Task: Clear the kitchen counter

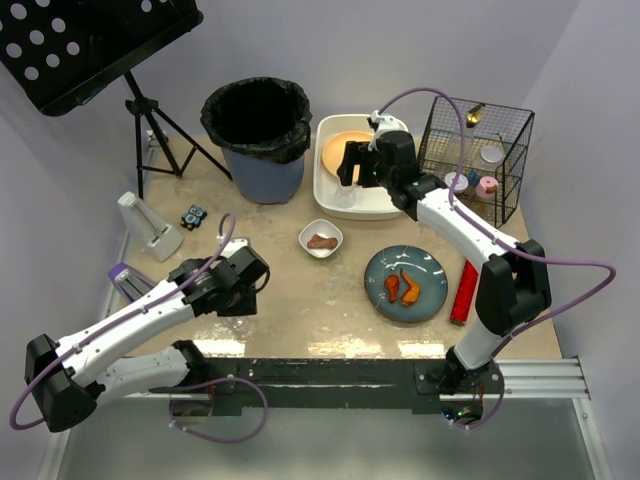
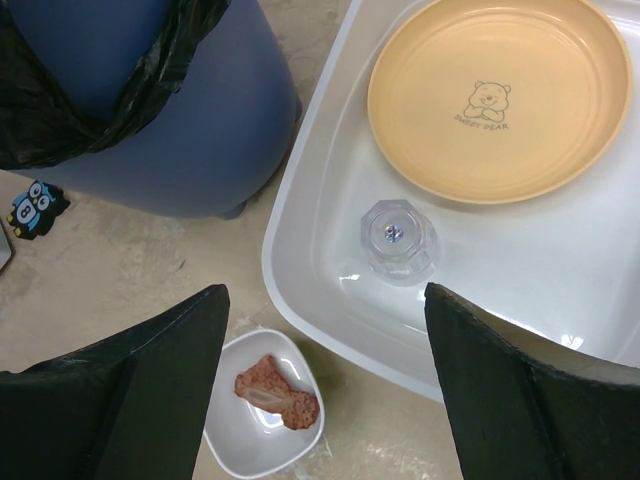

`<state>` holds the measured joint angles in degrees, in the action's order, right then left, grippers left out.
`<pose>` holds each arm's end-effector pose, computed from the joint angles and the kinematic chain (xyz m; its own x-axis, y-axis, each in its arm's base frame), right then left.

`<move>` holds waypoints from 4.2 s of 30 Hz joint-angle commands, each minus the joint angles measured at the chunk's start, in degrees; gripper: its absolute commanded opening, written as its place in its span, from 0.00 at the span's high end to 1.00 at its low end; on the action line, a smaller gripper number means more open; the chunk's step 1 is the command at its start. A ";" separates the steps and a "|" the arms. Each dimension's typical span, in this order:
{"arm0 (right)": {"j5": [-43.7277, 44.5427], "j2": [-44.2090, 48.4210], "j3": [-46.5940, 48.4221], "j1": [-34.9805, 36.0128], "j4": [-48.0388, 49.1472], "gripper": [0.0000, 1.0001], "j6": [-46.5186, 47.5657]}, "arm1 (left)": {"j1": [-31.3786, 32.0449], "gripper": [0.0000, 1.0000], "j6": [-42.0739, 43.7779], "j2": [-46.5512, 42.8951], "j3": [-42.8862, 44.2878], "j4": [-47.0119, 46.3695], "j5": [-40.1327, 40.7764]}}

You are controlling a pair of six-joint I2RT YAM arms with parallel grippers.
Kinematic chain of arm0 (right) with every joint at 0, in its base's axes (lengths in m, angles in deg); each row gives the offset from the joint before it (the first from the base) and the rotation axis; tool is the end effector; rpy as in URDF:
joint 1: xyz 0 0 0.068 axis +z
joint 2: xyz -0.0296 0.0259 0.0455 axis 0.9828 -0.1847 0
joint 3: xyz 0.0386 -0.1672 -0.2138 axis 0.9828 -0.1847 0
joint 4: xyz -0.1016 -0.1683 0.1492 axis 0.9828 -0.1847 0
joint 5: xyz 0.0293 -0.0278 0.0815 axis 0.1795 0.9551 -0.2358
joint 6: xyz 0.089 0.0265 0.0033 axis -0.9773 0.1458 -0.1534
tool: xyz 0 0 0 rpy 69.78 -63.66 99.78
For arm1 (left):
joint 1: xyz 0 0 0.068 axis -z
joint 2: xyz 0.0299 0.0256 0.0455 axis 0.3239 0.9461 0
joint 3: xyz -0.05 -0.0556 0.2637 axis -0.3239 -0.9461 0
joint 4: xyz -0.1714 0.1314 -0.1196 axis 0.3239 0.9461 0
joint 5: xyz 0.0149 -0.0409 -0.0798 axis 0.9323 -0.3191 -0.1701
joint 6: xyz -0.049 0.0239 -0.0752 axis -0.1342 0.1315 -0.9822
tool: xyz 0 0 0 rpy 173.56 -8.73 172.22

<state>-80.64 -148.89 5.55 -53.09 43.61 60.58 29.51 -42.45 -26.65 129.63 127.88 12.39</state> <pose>0.3819 0.1879 0.3055 -0.4754 0.1156 -0.8721 -0.3047 0.9084 0.2865 0.1246 -0.1035 0.2173 -0.8993 -0.1443 -0.4129 -0.1169 0.9890 -0.0911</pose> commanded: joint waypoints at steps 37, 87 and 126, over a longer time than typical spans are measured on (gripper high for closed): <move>-27.93 14.09 -13.23 -10.78 20.30 0.14 -11.22 | -3.83 1.00 19.36 -2.17 7.24 -31.21 -3.22; -64.52 5.05 -32.84 -6.49 95.98 0.23 -65.00 | -15.62 1.00 13.92 3.19 -3.93 -88.45 -47.36; -58.46 2.76 -33.10 -6.57 113.75 0.36 -73.45 | -15.62 1.00 12.08 3.28 -5.51 -90.64 -50.70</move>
<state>-141.41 -148.02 -28.46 -59.59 126.07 -13.65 13.83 -29.07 -22.61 123.92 42.77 -35.78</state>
